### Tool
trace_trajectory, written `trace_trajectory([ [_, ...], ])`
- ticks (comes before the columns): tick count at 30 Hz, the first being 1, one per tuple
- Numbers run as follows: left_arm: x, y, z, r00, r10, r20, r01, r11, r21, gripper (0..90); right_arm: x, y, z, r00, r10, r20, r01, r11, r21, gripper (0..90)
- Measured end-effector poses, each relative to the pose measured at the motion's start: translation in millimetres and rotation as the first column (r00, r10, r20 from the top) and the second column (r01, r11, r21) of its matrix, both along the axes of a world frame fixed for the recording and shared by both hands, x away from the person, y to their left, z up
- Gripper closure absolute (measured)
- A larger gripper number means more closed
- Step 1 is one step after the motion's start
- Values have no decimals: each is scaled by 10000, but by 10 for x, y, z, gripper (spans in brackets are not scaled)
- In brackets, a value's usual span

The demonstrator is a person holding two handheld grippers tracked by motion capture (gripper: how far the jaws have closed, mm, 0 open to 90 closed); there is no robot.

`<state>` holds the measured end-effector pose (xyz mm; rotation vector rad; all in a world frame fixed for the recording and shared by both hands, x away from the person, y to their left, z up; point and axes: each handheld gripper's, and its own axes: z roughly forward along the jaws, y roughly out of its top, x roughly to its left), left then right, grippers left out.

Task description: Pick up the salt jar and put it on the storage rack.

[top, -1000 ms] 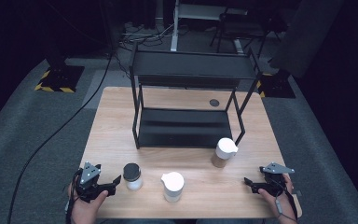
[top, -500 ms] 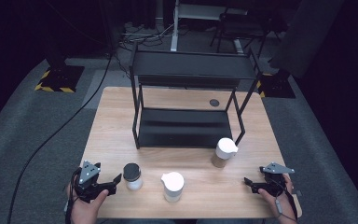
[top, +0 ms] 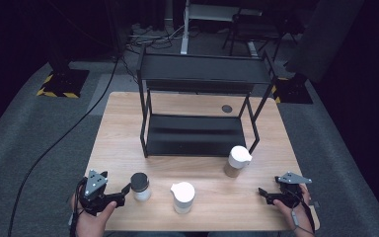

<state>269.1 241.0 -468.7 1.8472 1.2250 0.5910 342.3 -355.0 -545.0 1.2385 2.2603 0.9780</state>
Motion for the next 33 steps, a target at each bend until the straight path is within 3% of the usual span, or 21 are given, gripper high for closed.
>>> trace_trajectory([
  [7, -26, -100, 48, 9997, 127, 200, -118, 9989, -448, 97, 0, 0, 0, 10000, -4, -3, 4, 10000, 0, 97],
  [30, -58, -381, 149, 9967, -585, 557, 615, 9967, -538, 90, -1, 0, 0, 10000, -5, -1, 5, 10000, -2, 97],
  [33, -53, -420, 139, 9964, -647, 553, 686, 9951, -718, 89, -1, 0, 0, 10000, -7, -2, 7, 10000, 0, 97],
])
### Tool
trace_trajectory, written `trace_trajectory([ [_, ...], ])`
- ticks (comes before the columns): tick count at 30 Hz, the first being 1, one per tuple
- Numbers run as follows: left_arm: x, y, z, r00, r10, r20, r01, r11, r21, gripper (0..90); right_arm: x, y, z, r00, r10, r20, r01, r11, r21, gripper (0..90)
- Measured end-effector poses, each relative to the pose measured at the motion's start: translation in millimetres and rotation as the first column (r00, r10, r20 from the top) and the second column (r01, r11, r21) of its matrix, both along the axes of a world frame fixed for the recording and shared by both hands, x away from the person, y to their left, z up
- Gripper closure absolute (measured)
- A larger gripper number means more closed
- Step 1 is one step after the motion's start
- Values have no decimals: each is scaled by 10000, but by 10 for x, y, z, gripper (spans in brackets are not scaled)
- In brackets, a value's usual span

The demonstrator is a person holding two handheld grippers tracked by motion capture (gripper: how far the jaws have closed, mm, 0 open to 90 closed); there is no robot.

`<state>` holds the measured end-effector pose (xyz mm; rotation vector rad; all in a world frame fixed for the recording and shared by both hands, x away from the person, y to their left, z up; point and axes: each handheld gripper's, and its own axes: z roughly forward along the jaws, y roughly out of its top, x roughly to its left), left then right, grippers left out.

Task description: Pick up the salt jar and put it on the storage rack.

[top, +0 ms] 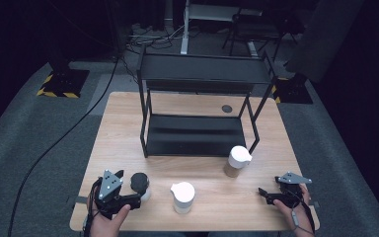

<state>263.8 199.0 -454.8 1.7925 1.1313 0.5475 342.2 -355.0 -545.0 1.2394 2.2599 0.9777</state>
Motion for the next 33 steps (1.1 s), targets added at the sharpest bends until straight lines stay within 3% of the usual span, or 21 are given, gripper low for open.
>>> trace_trajectory([
  [11, 32, -64, -81, 10000, 61, 25, -61, 10000, 14, 90, -1, 0, 0, 10000, -2, 2, 2, 10000, 0, 97],
  [19, 94, -95, -236, 9998, -74, -166, 73, 10000, -63, 90, -2, -1, 0, 10000, -1, 0, 1, 10000, -1, 97],
  [33, 144, -115, -386, 9994, -21, -351, 32, 9995, 323, 94, -3, -1, 0, 10000, 5, 0, -5, 10000, -3, 97],
])
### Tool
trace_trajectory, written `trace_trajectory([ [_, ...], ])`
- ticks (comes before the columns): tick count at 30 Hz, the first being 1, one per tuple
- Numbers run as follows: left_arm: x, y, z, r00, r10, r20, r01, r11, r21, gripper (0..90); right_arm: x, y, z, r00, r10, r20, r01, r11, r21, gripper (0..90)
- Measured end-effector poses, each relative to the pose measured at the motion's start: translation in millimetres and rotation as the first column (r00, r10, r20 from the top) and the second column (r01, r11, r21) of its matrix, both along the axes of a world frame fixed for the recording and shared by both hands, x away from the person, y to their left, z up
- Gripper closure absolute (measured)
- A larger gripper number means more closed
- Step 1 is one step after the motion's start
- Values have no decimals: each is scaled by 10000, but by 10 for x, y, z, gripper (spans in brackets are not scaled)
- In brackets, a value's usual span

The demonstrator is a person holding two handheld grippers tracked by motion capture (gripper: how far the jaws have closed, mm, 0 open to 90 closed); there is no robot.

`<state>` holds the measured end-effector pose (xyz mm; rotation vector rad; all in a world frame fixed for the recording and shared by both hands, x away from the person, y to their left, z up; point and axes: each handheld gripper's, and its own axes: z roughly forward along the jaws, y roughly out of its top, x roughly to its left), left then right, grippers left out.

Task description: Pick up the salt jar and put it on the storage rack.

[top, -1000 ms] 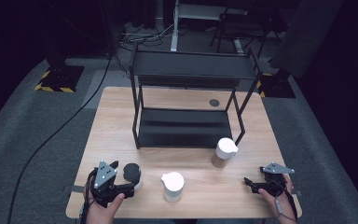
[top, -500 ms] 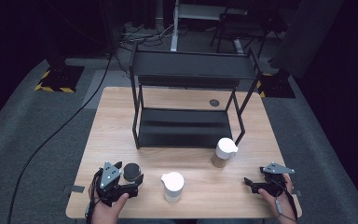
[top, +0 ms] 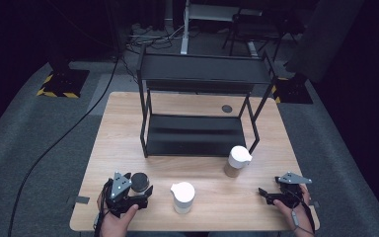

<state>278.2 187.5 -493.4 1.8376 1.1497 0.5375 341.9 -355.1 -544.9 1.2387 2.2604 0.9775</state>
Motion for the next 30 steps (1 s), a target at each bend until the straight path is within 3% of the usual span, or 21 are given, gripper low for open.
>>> trace_trajectory([
  [15, 38, -52, -107, 9994, -72, -324, 76, 9999, 122, 138, -1, -1, 0, 10000, 10, 2, -10, 10000, -1, 97],
  [24, 49, -43, -124, 9996, 63, -279, -54, 9995, 315, 304, -15, -4, -1, 10000, 7, 12, -7, 10000, 21, 97],
  [30, 63, -43, -112, 9994, -18, -334, 31, 9993, 373, 308, -25, -6, -1, 10000, -18, 5, 18, 10000, 13, 97],
])
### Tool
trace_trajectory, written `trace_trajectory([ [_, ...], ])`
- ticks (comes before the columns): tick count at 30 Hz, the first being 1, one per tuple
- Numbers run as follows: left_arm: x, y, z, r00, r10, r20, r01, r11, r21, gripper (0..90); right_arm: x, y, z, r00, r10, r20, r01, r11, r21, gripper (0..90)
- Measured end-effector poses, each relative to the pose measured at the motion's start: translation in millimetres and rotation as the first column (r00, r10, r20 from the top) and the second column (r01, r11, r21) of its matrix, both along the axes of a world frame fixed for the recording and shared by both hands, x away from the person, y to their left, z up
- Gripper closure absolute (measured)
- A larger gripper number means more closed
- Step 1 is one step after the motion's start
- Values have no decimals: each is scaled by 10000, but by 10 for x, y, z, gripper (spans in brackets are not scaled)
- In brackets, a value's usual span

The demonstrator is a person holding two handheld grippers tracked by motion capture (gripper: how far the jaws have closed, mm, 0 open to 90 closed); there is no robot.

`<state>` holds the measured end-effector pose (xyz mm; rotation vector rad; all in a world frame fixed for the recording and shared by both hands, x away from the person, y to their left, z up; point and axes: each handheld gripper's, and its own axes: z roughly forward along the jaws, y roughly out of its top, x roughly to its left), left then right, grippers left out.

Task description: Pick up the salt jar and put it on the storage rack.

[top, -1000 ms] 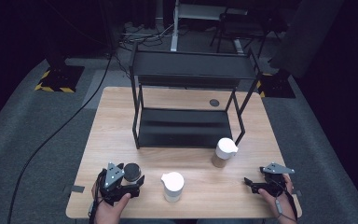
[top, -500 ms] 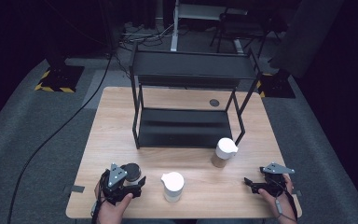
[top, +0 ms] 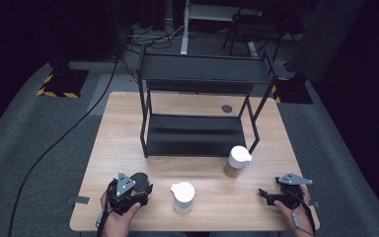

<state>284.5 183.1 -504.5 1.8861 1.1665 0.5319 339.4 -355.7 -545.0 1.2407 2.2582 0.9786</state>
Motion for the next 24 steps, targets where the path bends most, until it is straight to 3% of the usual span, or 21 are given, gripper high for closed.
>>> trace_trajectory([
  [6, 10, -5, 46, 9998, -78, -166, 78, 10000, -12, 309, 0, 0, 0, 10000, 0, 2, 0, 10000, 3, 97],
  [24, 100, -91, 289, 9988, -428, 230, 430, 9990, -85, 309, 4, -1, -2, 10000, -39, 16, 39, 10000, 13, 97],
])
